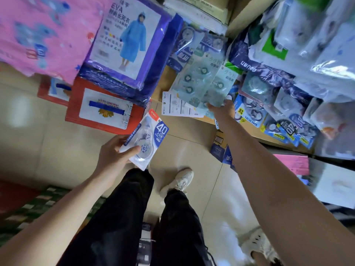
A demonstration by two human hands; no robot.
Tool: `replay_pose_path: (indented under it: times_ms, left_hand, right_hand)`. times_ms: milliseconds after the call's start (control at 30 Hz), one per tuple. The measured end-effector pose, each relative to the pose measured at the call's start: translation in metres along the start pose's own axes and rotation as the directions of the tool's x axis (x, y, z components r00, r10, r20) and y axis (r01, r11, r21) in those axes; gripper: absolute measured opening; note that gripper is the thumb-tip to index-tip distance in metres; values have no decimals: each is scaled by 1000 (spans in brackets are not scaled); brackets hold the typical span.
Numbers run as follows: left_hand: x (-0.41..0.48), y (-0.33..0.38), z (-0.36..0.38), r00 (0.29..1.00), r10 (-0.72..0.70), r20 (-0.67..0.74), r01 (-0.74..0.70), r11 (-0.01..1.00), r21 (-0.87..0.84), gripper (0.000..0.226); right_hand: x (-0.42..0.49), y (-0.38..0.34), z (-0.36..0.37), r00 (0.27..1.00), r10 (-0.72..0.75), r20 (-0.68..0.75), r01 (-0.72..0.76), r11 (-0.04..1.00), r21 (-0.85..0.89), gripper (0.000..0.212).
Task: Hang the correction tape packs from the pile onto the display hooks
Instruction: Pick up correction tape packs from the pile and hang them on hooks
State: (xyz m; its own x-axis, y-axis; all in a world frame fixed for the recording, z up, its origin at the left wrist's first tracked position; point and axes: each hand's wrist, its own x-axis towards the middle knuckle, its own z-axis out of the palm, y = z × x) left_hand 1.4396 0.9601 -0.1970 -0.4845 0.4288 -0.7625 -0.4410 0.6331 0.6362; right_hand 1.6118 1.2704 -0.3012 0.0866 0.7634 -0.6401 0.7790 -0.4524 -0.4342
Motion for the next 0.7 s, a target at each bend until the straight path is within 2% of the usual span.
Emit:
replay_pose_path:
  times_ms: [100, 200, 300, 433, 600, 700]
  left_hand:
    - [2, 1, -5, 1000, 10, 5, -10, 1000, -6, 28]
    - [4, 1, -6, 1000, 15, -9, -15, 1000, -18, 28]
    - [7, -1, -6, 1000, 6, -24, -7, 1000, -27, 29]
    - [9, -2, 4, 1000, 5, -24, -5, 1000, -5, 30]
    - [-1, 5, 26, 1000, 11, -7, -11, 999, 33, 32]
    - [-18, 15, 38, 999, 51, 11, -51, 993, 106, 46]
  right_hand:
    - [-6, -6, -1, 998, 64, -6, -64, 996, 58, 51]
    - [-15, -13, -10, 998, 51, -35, -47, 993, 108, 42]
    - [-26, -20, -23, 989, 3, -146, 26, 980, 198, 43]
    - [-32, -21, -48, 956, 14, -291, 80, 948, 307, 50]
    - [-56, 2, -87, 945, -59, -323, 131, 970, 207, 40]
    - [-87, 32, -113, 958, -70, -279, 114, 983, 146, 32]
